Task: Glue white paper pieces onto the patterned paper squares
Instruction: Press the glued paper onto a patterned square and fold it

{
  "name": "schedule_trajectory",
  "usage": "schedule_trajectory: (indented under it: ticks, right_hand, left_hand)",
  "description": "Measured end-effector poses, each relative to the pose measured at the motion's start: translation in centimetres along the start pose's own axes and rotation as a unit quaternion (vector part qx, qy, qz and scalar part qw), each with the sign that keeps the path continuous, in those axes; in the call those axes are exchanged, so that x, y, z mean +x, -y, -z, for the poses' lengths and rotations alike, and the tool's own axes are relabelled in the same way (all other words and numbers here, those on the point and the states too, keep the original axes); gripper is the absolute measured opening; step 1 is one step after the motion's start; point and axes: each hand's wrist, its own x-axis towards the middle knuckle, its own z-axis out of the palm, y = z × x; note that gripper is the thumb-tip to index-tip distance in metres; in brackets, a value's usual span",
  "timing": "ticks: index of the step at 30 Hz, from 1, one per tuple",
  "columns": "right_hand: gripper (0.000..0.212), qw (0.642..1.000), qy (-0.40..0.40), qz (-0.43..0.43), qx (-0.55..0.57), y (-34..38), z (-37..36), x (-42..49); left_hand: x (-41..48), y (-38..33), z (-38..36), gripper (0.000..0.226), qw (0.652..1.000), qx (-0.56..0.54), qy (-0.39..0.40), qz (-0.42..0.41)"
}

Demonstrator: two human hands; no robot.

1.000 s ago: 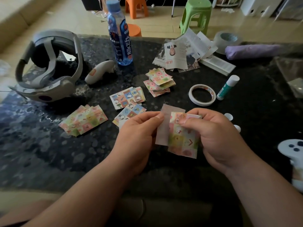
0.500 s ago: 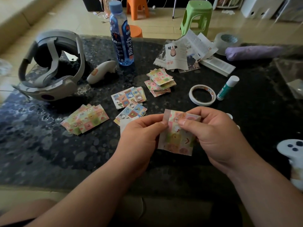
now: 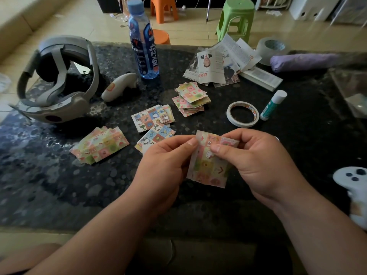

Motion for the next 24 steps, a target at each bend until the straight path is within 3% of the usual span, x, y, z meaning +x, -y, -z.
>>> schedule_trajectory:
  ticks: [17, 24]
  right_hand:
    - [0.008, 1.0, 0.001, 0.001, 0.014, 0.25, -0.13, -0.31]
    - [0.009, 0.999, 0.011, 0.004, 0.034, 0.29, -0.21, -0.38]
  left_hand:
    - [-0.42, 0.01, -0.27, 0.029, 0.999, -0.028, 0.025, -0.009]
    - [-0.47, -0.27, -0.37, 0.021, 0.998, -0.052, 0.043, -0.009]
